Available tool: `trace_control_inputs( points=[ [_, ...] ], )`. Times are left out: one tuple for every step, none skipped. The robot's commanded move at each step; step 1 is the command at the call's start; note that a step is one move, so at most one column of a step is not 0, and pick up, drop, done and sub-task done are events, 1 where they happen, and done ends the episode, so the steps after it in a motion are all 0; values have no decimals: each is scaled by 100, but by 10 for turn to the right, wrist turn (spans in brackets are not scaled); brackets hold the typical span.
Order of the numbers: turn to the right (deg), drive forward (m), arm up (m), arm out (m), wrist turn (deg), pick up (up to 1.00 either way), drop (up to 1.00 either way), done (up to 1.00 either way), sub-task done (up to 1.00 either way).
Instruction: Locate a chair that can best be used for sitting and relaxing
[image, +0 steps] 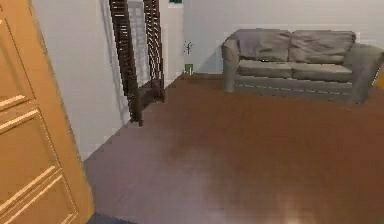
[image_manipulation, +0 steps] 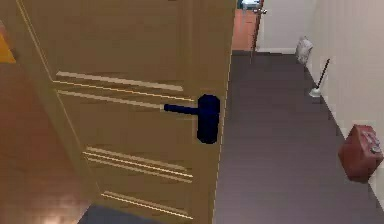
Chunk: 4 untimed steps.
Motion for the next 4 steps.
trace_control_inputs(
  points=[
    [0, 60, 0, 0, 0, 0, 0, 0, 0],
    [450, 0, 0, 0, 0, 0, 0, 0, 0],
    [0, 100, 0, 0, 0, 0, 0, 0, 0],
    [90, 0, 0, 0, 0, 0, 0, 0, 0]
  ],
)
